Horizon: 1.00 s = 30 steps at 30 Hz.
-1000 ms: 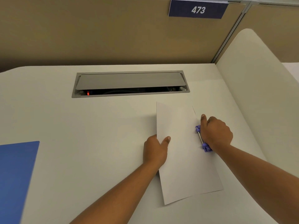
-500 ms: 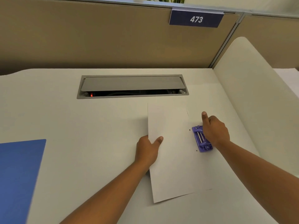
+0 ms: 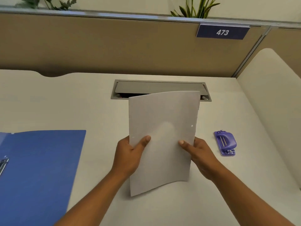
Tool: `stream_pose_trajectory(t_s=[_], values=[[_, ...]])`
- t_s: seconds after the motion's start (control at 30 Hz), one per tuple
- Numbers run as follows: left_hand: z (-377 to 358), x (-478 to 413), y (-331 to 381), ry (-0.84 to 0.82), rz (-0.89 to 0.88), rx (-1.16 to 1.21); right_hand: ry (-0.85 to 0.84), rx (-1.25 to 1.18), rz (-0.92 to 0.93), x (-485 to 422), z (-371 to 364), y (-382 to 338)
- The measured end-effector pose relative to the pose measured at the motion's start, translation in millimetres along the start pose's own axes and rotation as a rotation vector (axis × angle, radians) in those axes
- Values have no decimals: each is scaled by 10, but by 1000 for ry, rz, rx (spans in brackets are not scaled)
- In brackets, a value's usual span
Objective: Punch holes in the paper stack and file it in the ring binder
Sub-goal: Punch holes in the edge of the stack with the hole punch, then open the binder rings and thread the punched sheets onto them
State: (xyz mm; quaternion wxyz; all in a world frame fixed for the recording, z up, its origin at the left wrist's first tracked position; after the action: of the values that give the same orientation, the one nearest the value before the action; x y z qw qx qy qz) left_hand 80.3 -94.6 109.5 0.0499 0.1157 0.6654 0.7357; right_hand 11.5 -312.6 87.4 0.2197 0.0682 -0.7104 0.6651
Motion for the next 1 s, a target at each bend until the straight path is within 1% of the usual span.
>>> stream_pose_trajectory(t_s=[0.13, 0.23, 0.3, 0.4, 0.5, 0.6, 0.7, 0.83, 0.93, 1.0], values=[[363, 172, 129, 87, -103, 9, 21, 34, 161, 132, -373, -102], [553, 280, 119, 132, -185, -25, 54, 181, 279, 199, -594, -90], [642, 320, 43, 143, -178, -27, 65, 245, 311, 235, -714, -48], [683, 327, -95, 126, -98, -55, 52, 304, 318, 291, -841, 29], [691, 301, -141, 115, -80, -48, 66, 293, 296, 325, -905, 71], [725, 259, -83, 59, -79, 2, 107, 337, 295, 317, -898, -7], [841, 231, -56, -31, 24, 46, 55, 331, 234, 354, -876, -118], [1011, 246, -59, -130, 212, 63, -76, 241, 69, 436, -900, -163], [1126, 325, -103, -138, 345, 42, -151, 175, -28, 504, -971, -112], [1245, 416, -177, -90, 393, 32, -163, 136, -76, 546, -1033, -54]])
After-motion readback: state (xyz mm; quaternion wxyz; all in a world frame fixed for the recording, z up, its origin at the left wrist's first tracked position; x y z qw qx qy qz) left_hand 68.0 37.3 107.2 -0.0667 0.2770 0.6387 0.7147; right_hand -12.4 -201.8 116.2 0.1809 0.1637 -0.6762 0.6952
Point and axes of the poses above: each hand's wrist, its own x-axis away from the middle knuckle, its own z-axis out of the back of the hand, y = z × x, the point moved 1 cm from there along -x, towards the middle knuckle, and after that the axes turned 3 degrees about -z, right-handed, at the moved point
